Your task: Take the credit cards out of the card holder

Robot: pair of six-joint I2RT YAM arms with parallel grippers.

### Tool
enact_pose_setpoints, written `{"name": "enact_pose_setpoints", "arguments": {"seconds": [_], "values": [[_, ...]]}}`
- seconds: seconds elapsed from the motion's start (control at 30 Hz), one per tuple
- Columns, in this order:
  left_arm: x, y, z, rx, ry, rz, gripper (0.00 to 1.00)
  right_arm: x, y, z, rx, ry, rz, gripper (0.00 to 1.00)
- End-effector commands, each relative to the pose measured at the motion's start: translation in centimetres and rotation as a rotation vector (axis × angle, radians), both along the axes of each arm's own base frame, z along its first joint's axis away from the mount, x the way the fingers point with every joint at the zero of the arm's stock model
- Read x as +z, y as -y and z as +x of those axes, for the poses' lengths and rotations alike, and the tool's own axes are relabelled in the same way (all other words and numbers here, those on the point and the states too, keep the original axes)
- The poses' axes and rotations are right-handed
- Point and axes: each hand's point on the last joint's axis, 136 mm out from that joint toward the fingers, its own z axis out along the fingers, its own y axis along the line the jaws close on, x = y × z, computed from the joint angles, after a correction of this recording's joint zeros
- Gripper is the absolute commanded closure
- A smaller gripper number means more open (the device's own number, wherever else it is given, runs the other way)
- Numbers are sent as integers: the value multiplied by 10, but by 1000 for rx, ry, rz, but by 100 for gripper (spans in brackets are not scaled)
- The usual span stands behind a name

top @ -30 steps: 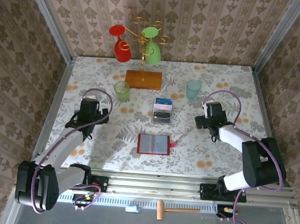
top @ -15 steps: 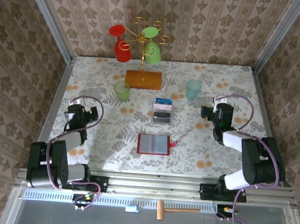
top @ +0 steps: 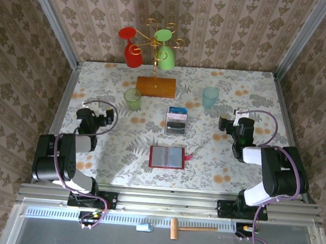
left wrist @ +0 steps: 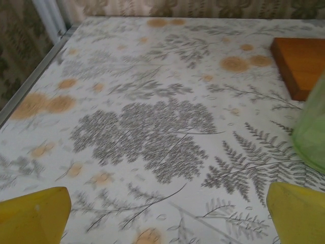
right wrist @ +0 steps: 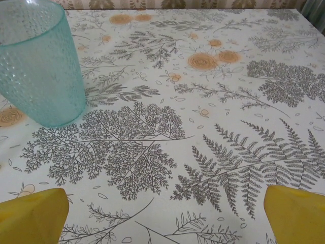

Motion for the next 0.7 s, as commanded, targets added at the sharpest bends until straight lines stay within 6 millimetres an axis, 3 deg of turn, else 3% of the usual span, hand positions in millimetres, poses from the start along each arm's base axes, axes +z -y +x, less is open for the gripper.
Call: {"name": "enact_pose_setpoints", "arguments": {"seconds": [0.0,0.2,0.67], "values": [[2,8,2,3,26,99,0,12,-2,5,8,63,22,0],[4,1,3,40,46,106,0,13,-2,6,8,68,22,0],[4,6,2,27,54,128,0,12,-2,6,8,63,22,0]]}}
